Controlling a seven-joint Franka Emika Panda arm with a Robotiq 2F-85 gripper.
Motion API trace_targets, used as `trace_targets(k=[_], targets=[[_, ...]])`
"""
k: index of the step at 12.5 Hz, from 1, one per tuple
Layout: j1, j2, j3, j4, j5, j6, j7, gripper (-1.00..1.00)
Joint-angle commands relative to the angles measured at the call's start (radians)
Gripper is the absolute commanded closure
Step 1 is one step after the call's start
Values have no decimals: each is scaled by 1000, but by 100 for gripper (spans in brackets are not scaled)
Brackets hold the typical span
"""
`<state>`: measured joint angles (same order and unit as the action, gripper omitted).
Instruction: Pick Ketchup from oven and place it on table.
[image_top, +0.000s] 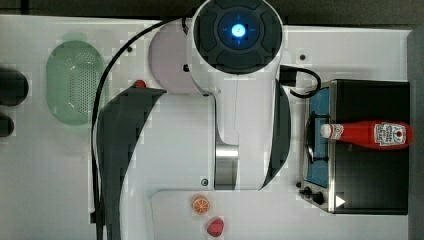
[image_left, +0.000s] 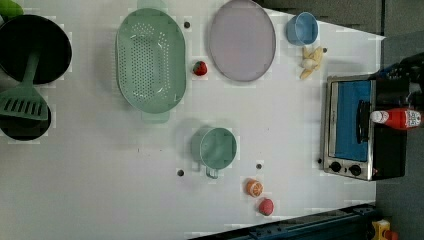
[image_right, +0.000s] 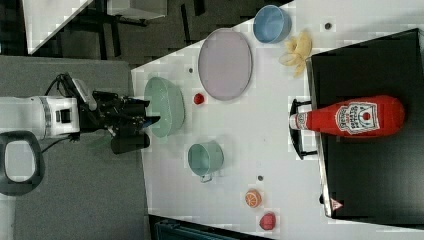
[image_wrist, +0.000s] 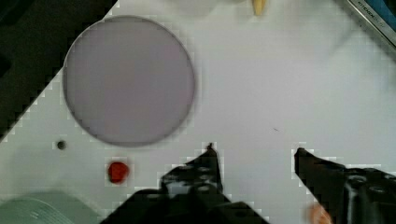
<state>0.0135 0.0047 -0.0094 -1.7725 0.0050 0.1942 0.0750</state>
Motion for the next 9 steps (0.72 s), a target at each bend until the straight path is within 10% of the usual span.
trace_targets(k=[1,3,9], targets=[[-26,-425,-38,-240,2,-165,-60,-58],[-27,-425,-40,-240,1,-163,-60,-100],[-58,-383,-146,-239,0,-24,-60,-100]])
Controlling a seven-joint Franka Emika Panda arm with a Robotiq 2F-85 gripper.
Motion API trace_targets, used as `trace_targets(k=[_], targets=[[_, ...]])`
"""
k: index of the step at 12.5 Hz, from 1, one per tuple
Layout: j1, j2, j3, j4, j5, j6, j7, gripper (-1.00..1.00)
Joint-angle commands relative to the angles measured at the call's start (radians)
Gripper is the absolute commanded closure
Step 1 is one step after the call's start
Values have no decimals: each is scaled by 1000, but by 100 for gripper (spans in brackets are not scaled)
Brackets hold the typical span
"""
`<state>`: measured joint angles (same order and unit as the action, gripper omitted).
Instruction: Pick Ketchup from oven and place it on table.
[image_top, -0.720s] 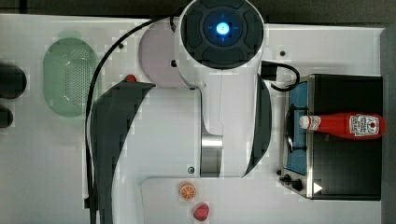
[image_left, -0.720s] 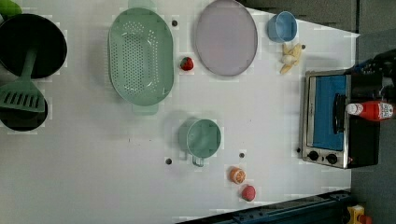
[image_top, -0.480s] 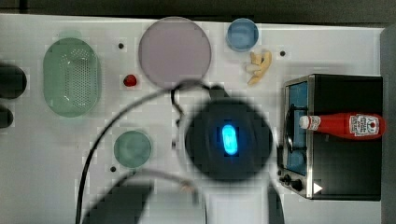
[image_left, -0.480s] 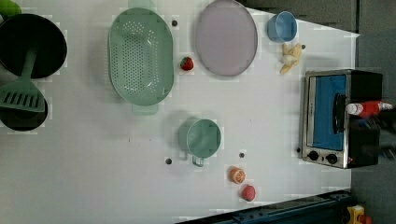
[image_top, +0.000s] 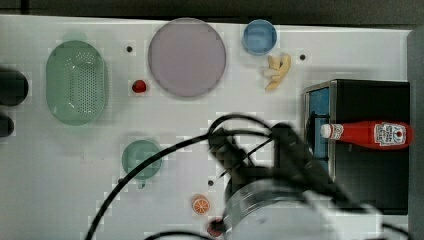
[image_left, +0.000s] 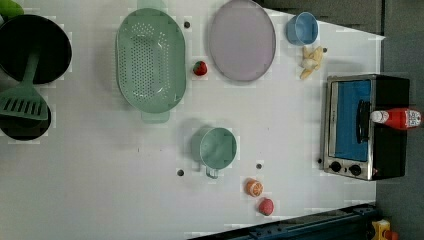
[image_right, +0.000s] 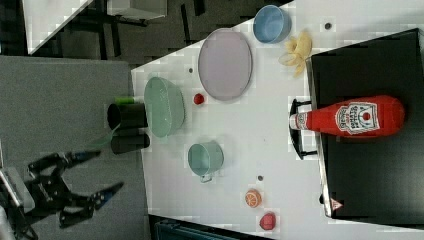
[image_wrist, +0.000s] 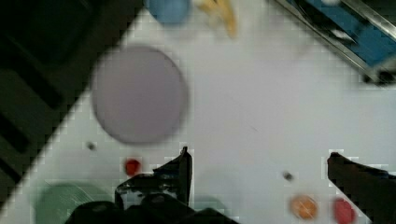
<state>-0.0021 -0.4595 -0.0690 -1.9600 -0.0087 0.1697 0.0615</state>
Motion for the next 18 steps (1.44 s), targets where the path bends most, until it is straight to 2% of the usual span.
trace_targets(k=[1,6,10,18], targets=[[-49,100,-119,-51,14,17,-47,-100],[-65,226,-292,-44,14,59,-55,-100],[-71,364,-410,-5,13,203,-64,-100],[-98,696,-546,168,28,342,-64,-100]])
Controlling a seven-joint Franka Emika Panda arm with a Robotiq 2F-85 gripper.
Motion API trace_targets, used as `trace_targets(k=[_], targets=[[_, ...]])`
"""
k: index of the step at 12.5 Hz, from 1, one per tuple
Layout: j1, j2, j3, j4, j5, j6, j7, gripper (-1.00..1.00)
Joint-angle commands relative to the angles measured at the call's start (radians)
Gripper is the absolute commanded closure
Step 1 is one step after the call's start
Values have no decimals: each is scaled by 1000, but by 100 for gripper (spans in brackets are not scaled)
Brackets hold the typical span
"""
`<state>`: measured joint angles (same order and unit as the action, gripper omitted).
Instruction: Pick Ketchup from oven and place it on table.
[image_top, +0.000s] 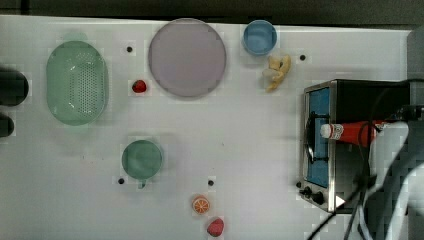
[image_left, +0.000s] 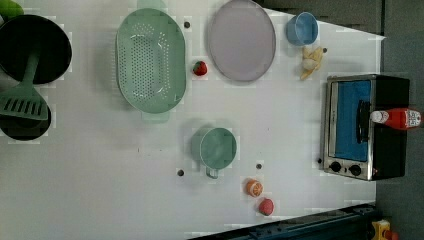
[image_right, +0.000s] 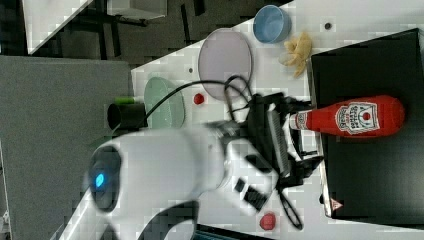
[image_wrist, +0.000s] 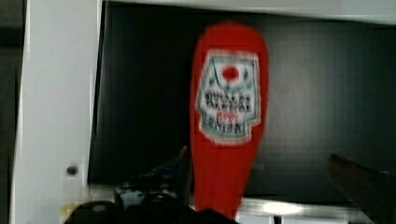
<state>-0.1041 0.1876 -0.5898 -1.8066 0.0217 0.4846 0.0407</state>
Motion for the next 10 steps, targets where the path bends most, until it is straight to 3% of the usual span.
trace_targets(k=[1,4,10], targets=[[-6,84,-30,34,16,30,-40,-100],[-37,168,-33,58,130,48,-36,-100],[-51,252,-34,57,190,108,-35,-100]])
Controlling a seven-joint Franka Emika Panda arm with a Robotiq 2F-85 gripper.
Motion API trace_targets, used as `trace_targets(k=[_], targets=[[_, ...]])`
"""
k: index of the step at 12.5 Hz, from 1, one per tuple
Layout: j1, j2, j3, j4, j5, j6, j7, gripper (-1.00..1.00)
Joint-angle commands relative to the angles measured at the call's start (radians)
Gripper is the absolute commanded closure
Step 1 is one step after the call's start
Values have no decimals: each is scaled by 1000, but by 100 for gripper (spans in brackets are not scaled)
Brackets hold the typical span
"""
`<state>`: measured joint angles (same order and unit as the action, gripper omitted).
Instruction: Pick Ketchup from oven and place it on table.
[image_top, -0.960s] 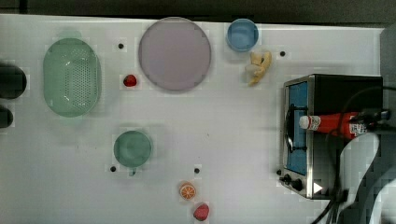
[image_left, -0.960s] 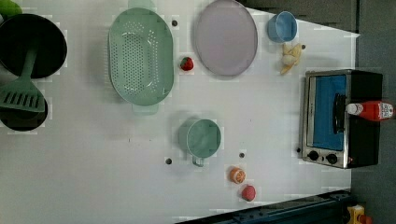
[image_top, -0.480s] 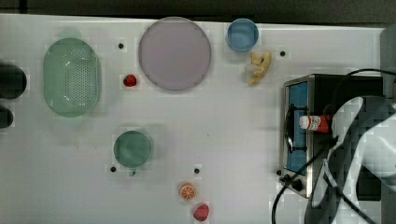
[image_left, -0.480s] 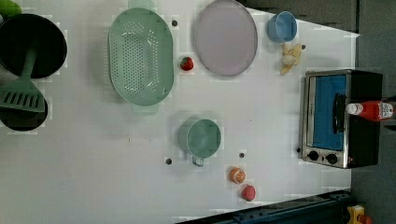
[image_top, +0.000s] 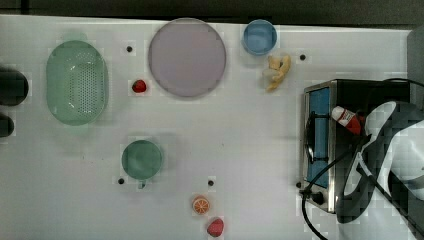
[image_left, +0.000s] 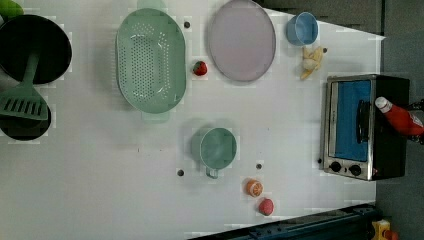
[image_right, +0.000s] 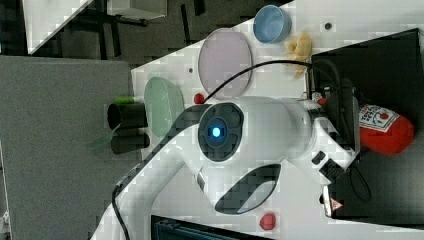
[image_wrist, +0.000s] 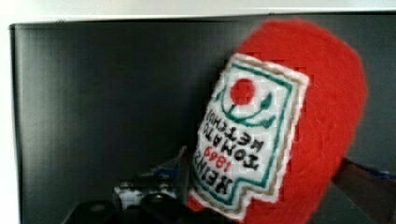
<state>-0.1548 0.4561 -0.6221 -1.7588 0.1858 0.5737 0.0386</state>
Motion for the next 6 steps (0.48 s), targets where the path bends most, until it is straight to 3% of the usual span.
trace_targets(k=[1,3,6], targets=[[-4,-11,-2,7,29,18,-33,-100],[-6,-6,-1,1,29,20,-33,-91],[-4,-8,0,0,31,23,-33,-24]])
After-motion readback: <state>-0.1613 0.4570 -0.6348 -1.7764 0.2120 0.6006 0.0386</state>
